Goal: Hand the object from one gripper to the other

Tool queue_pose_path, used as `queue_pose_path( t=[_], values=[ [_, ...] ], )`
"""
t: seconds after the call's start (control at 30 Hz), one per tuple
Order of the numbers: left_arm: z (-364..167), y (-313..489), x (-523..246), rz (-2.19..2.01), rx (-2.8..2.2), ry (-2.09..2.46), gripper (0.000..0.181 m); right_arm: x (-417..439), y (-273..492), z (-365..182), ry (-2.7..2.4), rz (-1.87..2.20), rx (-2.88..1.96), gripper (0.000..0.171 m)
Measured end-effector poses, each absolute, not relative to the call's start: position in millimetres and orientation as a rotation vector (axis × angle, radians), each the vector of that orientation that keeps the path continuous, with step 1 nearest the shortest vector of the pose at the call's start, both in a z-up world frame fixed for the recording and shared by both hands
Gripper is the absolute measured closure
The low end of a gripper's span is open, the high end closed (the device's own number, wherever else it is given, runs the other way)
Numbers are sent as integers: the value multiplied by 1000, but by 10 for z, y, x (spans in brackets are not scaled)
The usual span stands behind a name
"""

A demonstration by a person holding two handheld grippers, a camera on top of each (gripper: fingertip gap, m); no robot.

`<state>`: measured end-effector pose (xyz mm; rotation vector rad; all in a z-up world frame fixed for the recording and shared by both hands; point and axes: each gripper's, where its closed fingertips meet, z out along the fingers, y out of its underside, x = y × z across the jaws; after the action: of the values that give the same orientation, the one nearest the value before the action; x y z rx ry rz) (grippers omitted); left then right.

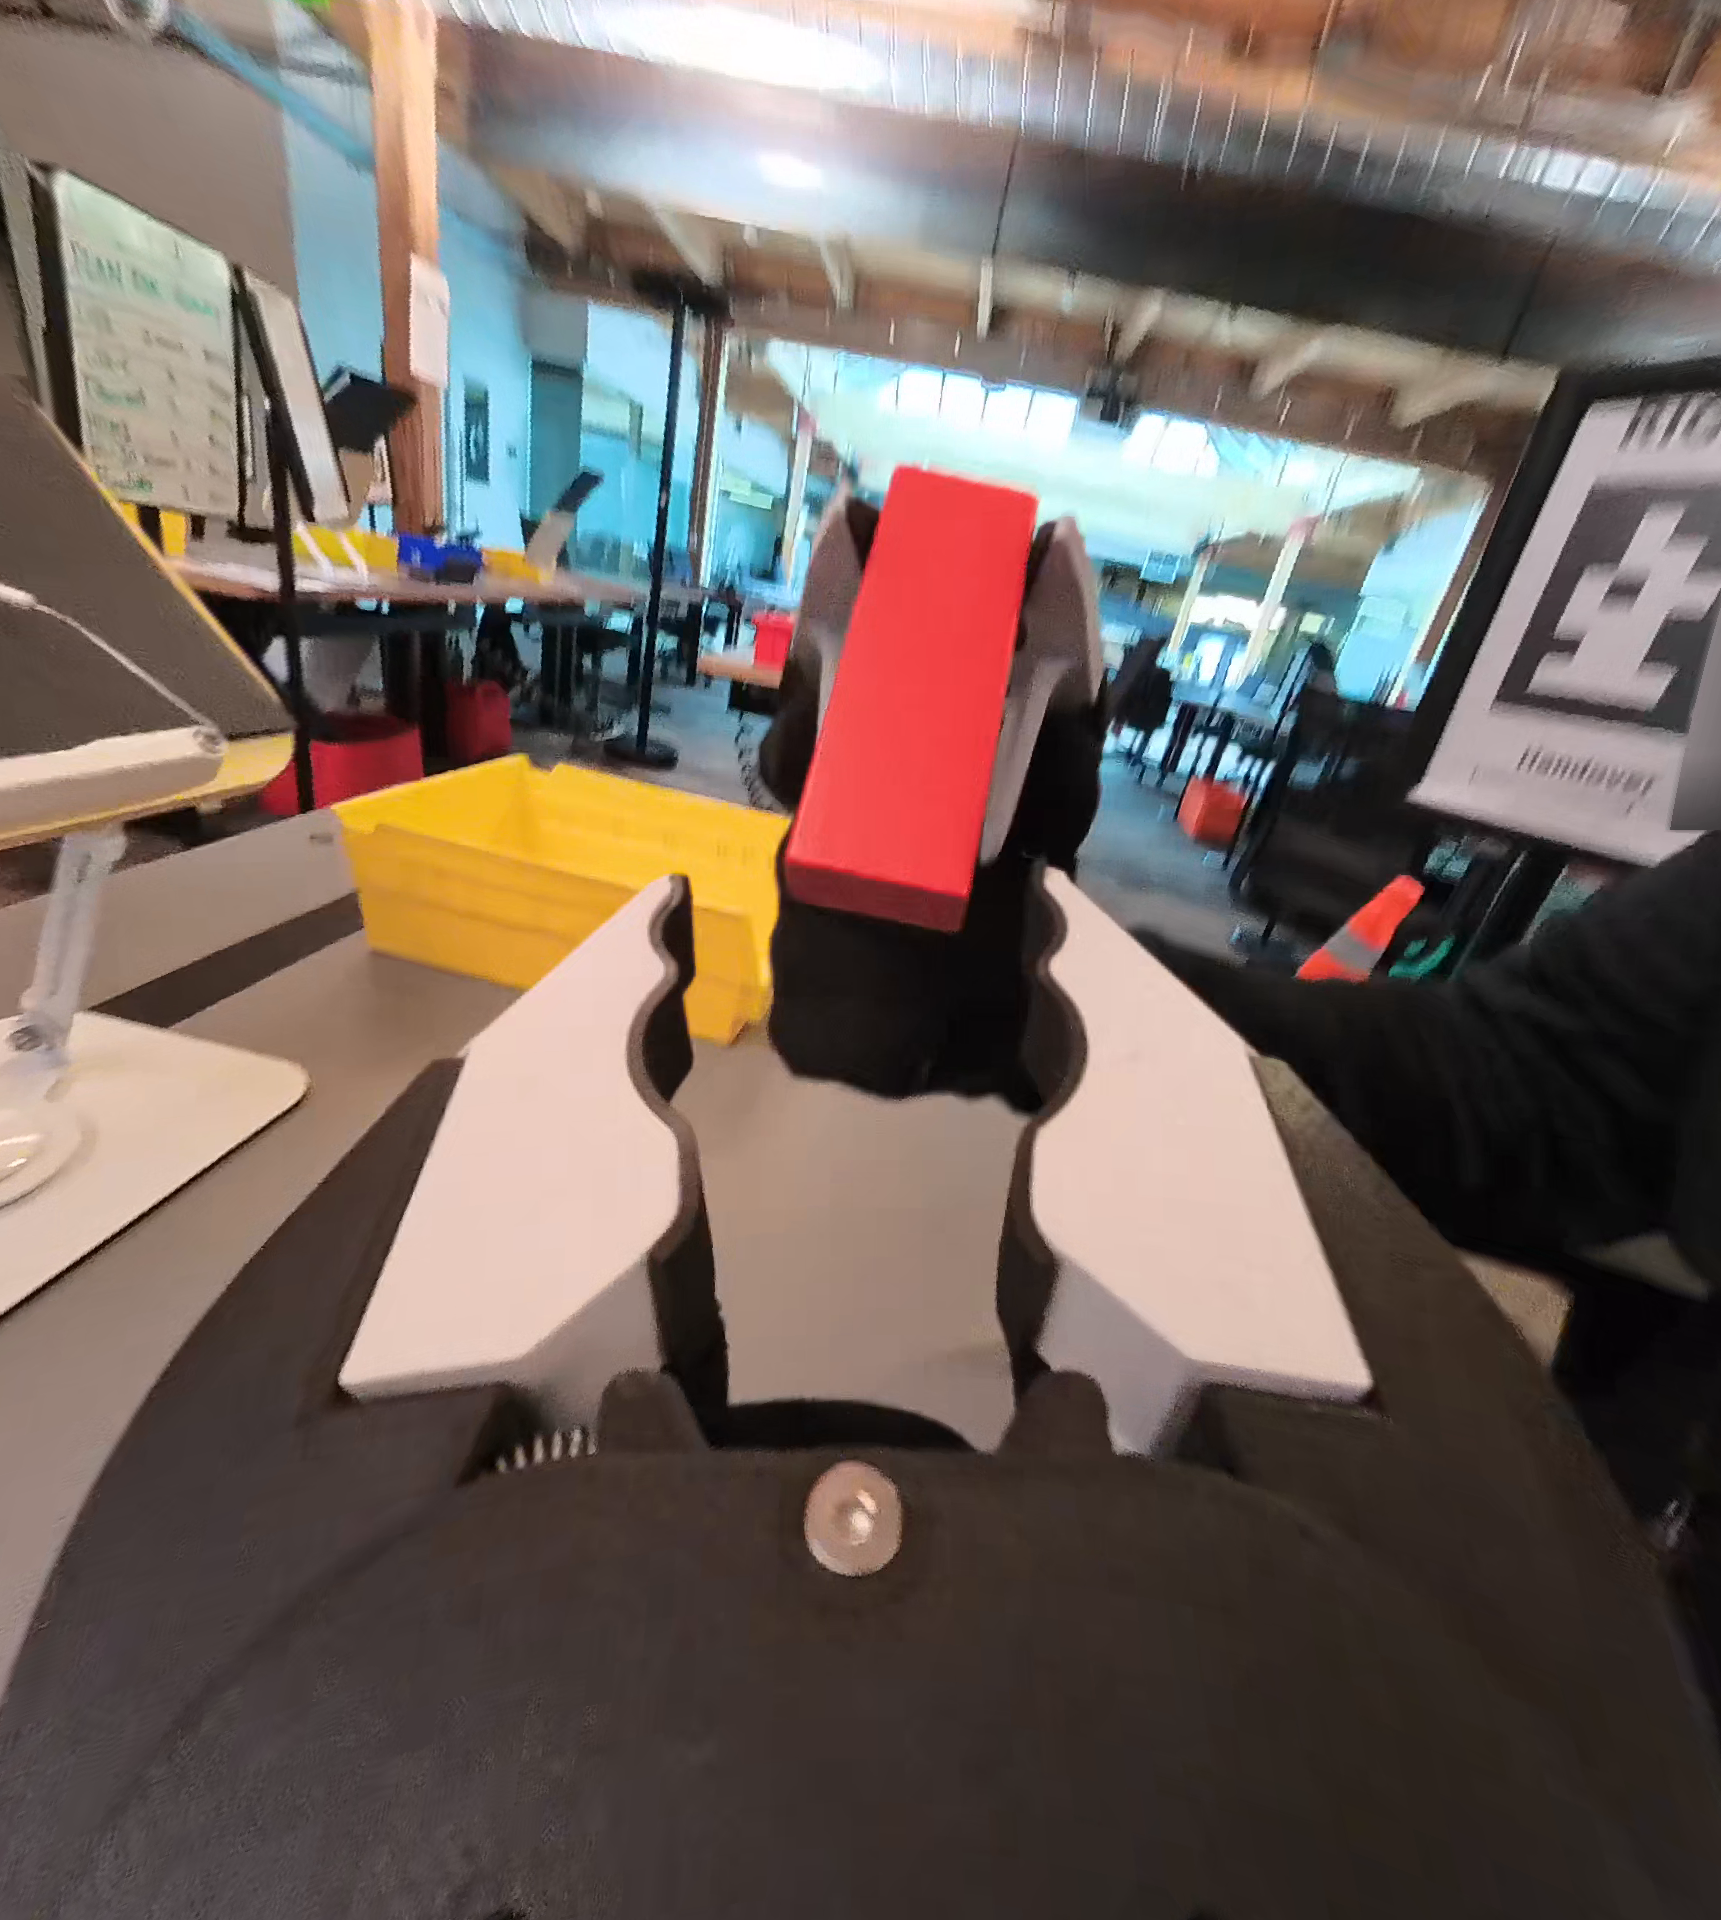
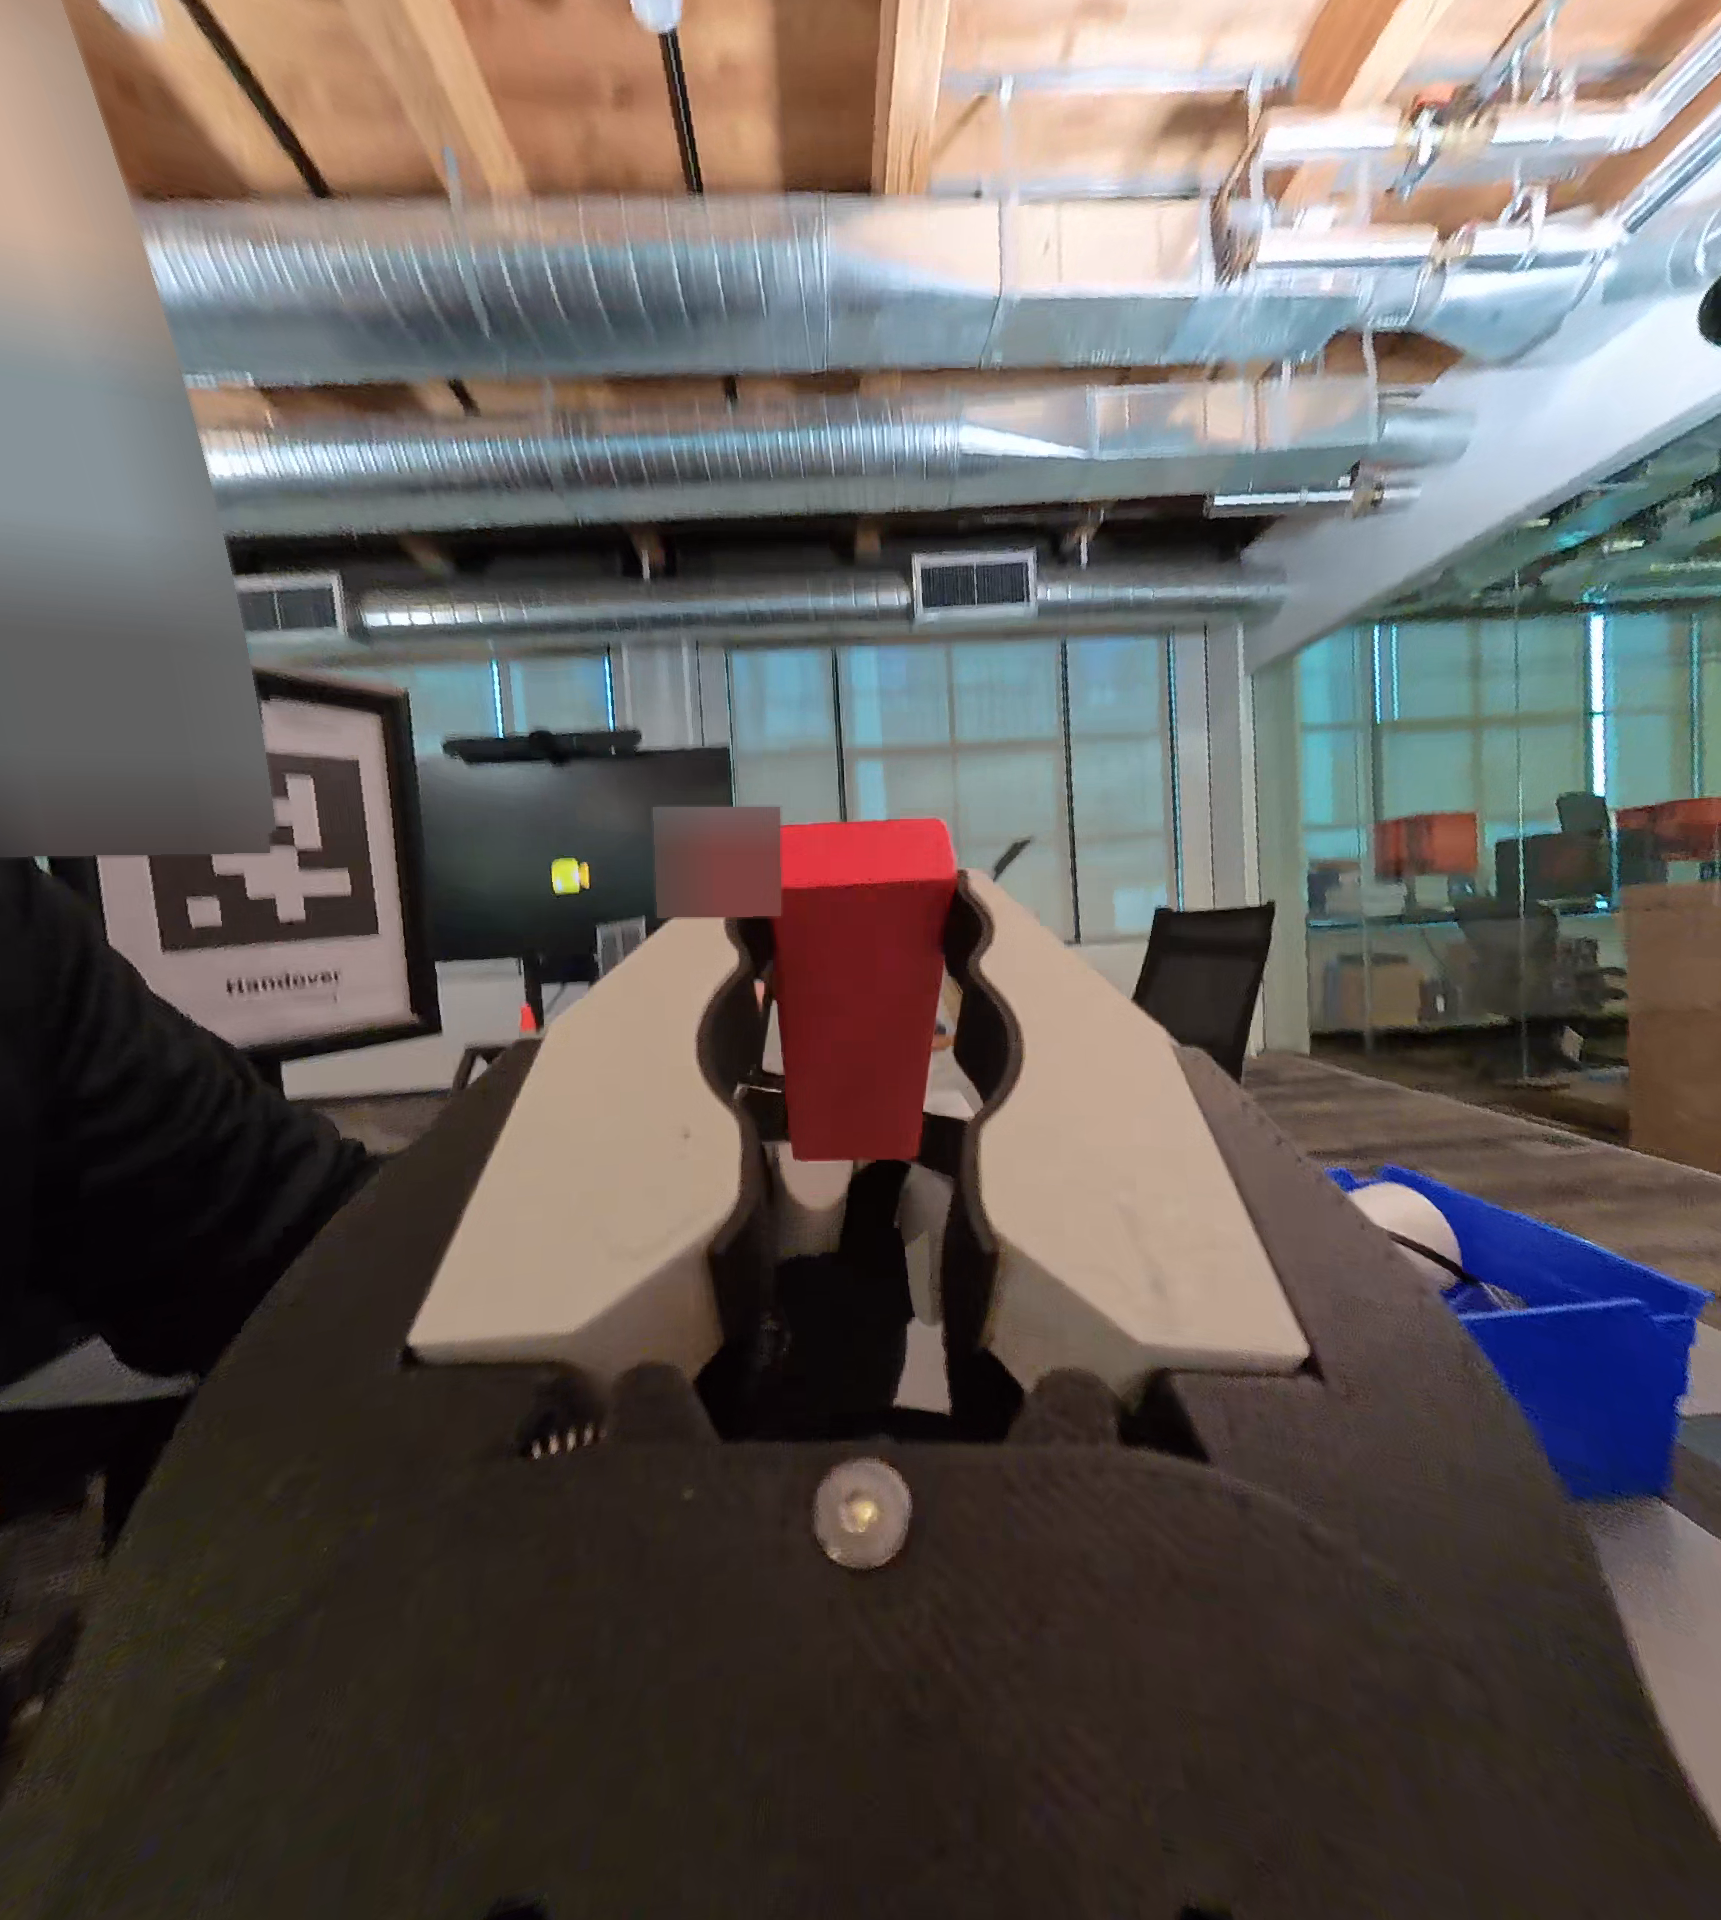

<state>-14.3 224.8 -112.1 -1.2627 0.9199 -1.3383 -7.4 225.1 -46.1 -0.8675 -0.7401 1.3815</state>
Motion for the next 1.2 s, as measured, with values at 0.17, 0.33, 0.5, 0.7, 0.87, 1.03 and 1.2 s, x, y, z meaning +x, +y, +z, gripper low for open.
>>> queue_pose_path(
  t=[0.17,0.33,0.5,0.7,0.87,1.03,1.2],
  values=[
    [-929,2186,-139,-1468,-1175,802,123,-116,2284,-507,-639,1470,-834,139],
    [-921,2185,-153,-1466,-1171,793,147,-160,2265,-522,-620,1514,-826,139],
    [-918,2200,-194,-1445,-1194,831,148,-204,2325,-565,-636,1507,-896,109],
    [-1107,2278,-218,-1171,-1393,1077,148,-230,2363,-817,-925,1192,-1046,106],
    [-1348,2274,-271,-774,-1509,1357,148,-186,2311,-1092,-1260,851,-1185,118],
    [-1477,2210,-336,-604,-1564,1501,148,-221,2233,-1374,-1473,666,-1260,125],
    [-1570,2145,-358,-504,-1573,1593,148,-338,2217,-1595,-1579,541,-1289,130]
  ],
)
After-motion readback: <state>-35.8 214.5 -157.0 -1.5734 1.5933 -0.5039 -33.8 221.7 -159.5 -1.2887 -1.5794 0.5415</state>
